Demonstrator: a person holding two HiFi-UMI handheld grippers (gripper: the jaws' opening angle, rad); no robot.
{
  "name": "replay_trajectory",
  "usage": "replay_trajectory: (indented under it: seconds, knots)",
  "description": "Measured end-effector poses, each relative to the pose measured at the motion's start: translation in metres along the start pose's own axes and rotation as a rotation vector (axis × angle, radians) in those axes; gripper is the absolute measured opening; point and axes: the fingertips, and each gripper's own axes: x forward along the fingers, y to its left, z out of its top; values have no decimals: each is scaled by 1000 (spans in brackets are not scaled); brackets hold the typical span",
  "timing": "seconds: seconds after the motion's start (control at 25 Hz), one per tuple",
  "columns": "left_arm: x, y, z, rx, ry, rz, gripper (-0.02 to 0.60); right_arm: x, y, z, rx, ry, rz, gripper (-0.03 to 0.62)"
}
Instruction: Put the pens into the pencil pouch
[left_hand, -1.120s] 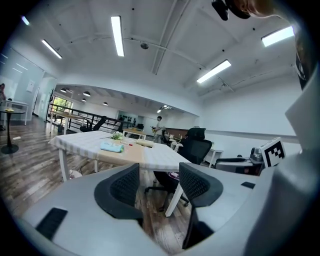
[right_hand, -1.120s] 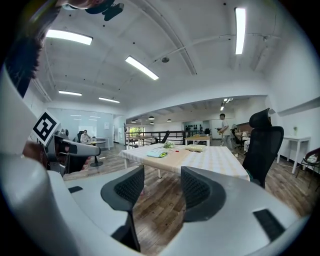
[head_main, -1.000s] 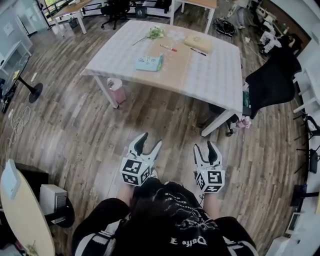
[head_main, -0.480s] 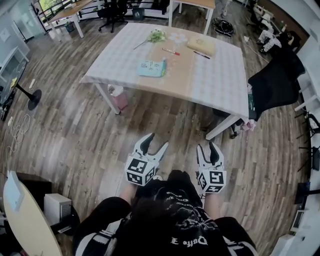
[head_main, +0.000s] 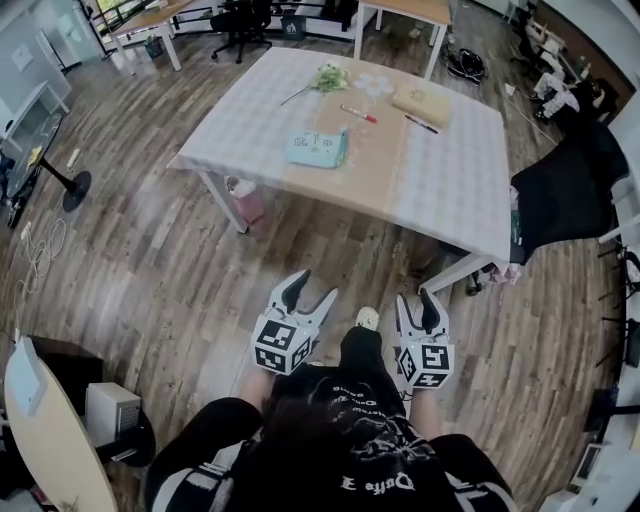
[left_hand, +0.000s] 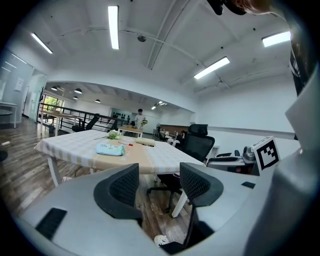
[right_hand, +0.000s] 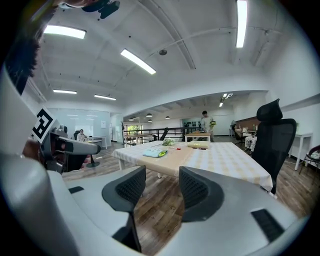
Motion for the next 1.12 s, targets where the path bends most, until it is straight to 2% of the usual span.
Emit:
replay_trajectory:
  seconds: [0.4, 0.56, 0.76, 0.96, 1.12]
  knots:
    - [81, 28, 17, -19, 25, 78, 262, 90, -57, 25, -41, 15, 78, 213]
    - [125, 30, 43, -49, -7, 96, 261, 126, -93, 38, -23, 8, 96, 213]
    - [180, 25, 56, 42, 26, 121, 261, 161, -137, 49, -29, 2, 120, 213]
    - [226, 20, 56, -6, 33, 139, 261, 185, -181, 50, -29, 13, 129, 213]
    - [257, 18, 66, -29, 8, 165, 261, 204, -210, 57, -24, 8, 146, 213]
